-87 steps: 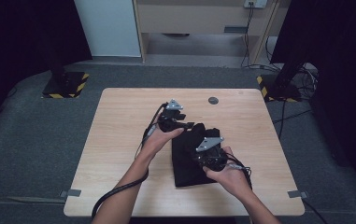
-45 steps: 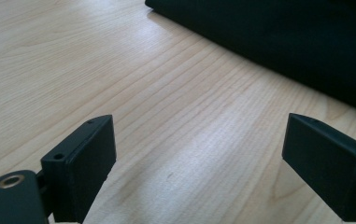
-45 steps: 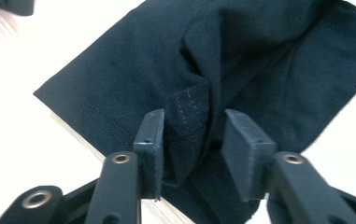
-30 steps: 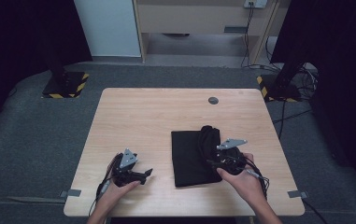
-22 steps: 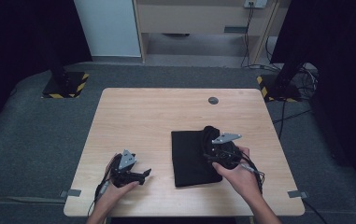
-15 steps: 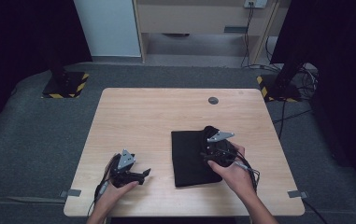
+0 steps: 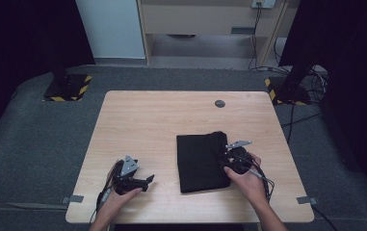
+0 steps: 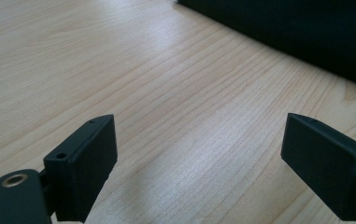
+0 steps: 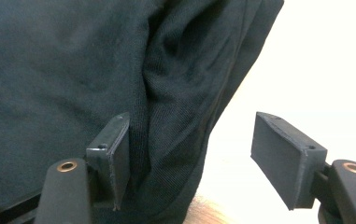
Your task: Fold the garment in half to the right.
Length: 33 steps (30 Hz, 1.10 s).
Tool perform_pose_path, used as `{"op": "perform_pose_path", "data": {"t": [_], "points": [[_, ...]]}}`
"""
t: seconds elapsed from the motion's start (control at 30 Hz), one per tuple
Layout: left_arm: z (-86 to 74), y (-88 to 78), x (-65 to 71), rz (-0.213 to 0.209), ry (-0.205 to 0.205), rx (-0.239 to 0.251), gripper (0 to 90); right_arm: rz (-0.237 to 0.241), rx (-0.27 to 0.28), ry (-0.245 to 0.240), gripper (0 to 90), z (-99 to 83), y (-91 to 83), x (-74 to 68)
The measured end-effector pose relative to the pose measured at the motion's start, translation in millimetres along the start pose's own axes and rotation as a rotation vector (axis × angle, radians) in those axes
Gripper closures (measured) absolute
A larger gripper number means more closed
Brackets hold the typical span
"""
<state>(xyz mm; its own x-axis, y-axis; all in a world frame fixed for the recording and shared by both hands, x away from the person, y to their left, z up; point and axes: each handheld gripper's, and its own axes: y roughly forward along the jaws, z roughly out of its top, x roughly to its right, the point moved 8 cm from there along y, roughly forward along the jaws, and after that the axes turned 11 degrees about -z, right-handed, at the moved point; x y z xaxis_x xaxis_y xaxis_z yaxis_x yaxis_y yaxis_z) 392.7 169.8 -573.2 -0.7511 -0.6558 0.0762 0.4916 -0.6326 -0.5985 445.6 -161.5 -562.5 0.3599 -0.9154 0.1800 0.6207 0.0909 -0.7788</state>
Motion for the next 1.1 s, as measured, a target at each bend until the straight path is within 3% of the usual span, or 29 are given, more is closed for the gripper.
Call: {"op": "perform_pose_path", "data": {"t": [0.17,0.37,0.5,0.87,1.1], "points": [[-1.6,4.5,3.4,-0.011,0.003,-0.011,10.0,0.026,0.052,0.004,29.8,15.7,-13.0,-2.6],[-2.5,3.8,3.9,-0.018,-0.003,-0.014,10.1,0.062,0.137,-0.023,26.0,47.1,-27.1,-12.6],[-3.5,3.6,4.7,-0.019,-0.002,-0.017,10.0,0.083,0.158,-0.055,24.1,63.7,-27.9,-22.3],[-6.9,2.4,3.5,-0.021,-0.005,-0.027,9.9,0.145,0.142,-0.109,19.0,78.1,1.5,-50.4],[-6.1,0.9,4.8,-0.020,0.000,-0.033,9.7,0.136,0.089,-0.069,18.6,66.5,26.4,-38.0]]}}
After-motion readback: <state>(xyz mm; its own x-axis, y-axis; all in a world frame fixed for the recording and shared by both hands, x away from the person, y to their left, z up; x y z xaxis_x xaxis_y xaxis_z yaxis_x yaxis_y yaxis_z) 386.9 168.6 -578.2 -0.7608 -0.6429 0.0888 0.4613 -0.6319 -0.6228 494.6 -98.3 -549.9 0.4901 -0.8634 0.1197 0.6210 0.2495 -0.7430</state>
